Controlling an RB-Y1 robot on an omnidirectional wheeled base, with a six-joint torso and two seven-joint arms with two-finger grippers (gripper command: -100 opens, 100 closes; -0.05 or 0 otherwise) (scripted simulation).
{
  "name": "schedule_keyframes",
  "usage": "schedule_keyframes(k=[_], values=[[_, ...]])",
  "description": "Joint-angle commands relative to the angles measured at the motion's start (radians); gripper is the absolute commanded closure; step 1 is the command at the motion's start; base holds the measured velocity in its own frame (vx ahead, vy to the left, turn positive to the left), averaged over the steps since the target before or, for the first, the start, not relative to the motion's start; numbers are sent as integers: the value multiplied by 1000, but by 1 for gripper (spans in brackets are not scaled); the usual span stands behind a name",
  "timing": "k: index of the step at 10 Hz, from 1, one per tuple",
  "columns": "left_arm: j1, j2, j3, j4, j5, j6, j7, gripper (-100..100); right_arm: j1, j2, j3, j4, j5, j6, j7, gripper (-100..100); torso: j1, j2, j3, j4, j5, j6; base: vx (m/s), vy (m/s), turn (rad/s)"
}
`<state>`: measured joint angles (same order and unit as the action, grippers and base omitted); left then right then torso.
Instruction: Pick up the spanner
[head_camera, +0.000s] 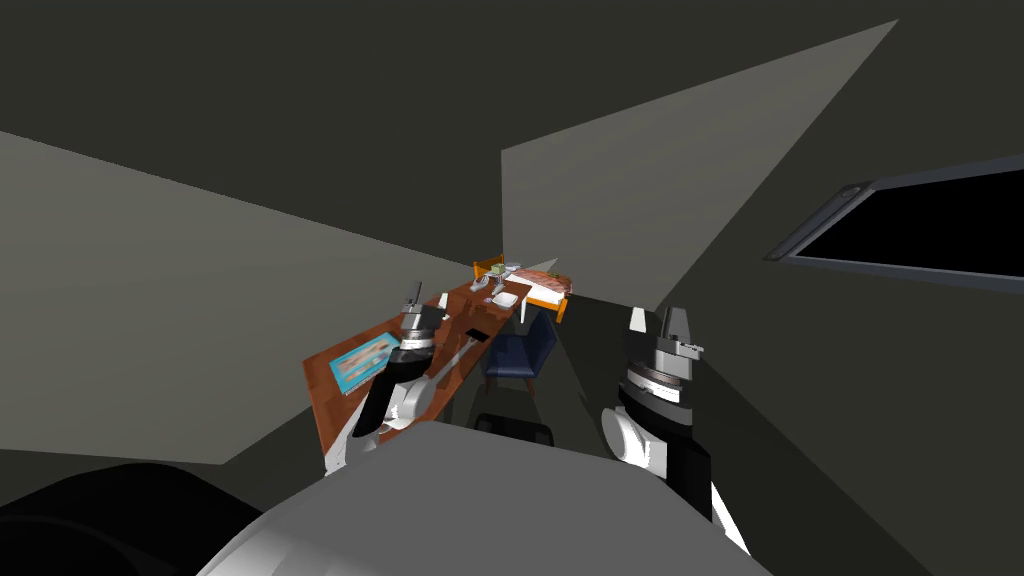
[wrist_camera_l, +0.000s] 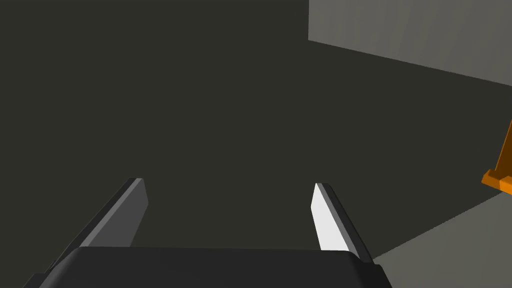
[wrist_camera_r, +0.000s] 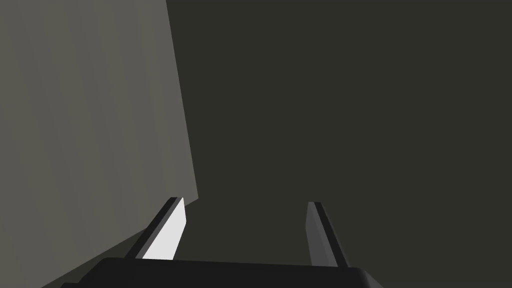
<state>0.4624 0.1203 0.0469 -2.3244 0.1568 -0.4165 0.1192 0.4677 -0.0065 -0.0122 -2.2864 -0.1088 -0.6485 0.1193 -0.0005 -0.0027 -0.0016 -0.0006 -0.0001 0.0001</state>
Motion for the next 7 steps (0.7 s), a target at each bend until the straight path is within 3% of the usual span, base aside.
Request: schedule_keyframes(k=[1, 5, 7], values=[[-14, 27, -7, 28, 17, 50, 30, -100, 0, 0, 0, 0, 0, 0, 0, 0, 0, 0, 0, 0, 0, 0, 39, -13, 18], [-30, 59, -13, 65, 45, 128, 73, -100, 0, 0, 0, 0, 0, 0, 0, 0, 0, 0, 0, 0, 0, 0, 29, -7, 15], [-48, 87, -19, 106, 76, 195, 122, -100, 0, 0, 0, 0, 0, 0, 0, 0, 0, 0, 0, 0, 0, 0, 32, -12, 21]])
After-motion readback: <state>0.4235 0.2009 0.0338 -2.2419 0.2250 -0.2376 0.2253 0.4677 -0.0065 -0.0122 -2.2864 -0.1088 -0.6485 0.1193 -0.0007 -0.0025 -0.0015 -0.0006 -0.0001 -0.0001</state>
